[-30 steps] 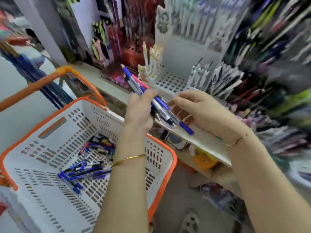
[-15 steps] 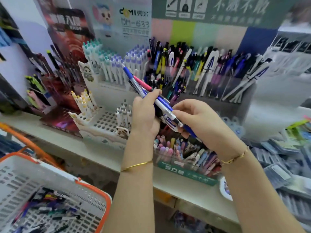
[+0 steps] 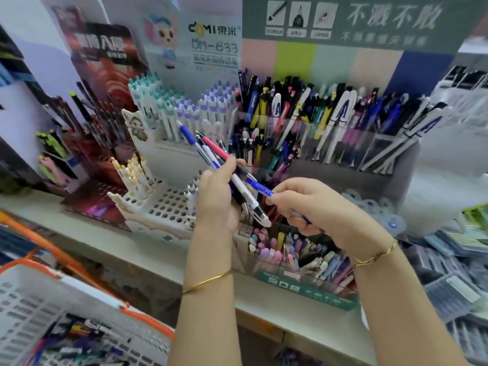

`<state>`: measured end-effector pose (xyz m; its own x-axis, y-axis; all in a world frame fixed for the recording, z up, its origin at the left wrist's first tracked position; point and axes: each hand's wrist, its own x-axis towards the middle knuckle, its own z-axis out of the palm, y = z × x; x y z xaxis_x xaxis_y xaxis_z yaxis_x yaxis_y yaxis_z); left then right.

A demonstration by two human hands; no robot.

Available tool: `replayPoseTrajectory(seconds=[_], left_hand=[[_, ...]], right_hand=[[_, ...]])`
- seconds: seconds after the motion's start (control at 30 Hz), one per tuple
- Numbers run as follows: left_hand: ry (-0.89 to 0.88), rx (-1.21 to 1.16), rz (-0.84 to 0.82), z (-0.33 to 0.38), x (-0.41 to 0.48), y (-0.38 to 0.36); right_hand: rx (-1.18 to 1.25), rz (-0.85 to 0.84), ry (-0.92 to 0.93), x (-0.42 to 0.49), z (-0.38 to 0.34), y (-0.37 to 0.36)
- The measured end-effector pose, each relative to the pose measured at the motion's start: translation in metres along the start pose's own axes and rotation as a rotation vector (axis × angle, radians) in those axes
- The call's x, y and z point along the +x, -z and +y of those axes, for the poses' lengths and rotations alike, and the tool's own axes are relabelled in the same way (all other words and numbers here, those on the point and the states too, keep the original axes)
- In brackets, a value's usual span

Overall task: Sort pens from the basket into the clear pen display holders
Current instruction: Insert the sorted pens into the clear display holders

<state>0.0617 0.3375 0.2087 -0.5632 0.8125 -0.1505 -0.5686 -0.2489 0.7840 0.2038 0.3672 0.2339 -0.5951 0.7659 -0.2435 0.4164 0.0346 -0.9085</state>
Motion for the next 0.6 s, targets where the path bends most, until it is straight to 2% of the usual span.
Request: replayPoseTrajectory(seconds=[0.07, 0.2, 0.27, 0.33, 0.43, 0.5, 0.6], left_hand=[[0.005, 0.015, -0.05, 0.006, -0.001, 0.005], [0.01, 0.004, -0.033, 0.01, 0.001, 0.017], [-0.009, 0.064, -0.033, 0.012, 0.003, 0.025], [-0.008, 0.137, -0.077, 0.012, 0.001, 0.03], [0.036, 0.206, -0.287, 0.008, -0.005, 0.027], [0.028, 0.251, -0.374, 0.005, -0.006, 0.026], [0.009, 0.341, -0.389, 0.002, -0.005, 0.029]], right_hand=[[-0.04, -0.043, -0.001, 0.007, -0.003, -0.003], [-0.381, -0.145, 0.058, 0.011, -0.005, -0.005], [-0.359, -0.144, 0.055, 0.006, -0.006, 0.001], [-0.202, -0.064, 0.055, 0.009, -0.01, 0.0], [-0.052, 0.148, 0.162, 0.032, -0.022, -0.02], [-0.095, 0.275, 0.244, 0.045, -0.027, -0.033], [-0.2, 0.398, 0.29, 0.05, -0.024, -0.037]])
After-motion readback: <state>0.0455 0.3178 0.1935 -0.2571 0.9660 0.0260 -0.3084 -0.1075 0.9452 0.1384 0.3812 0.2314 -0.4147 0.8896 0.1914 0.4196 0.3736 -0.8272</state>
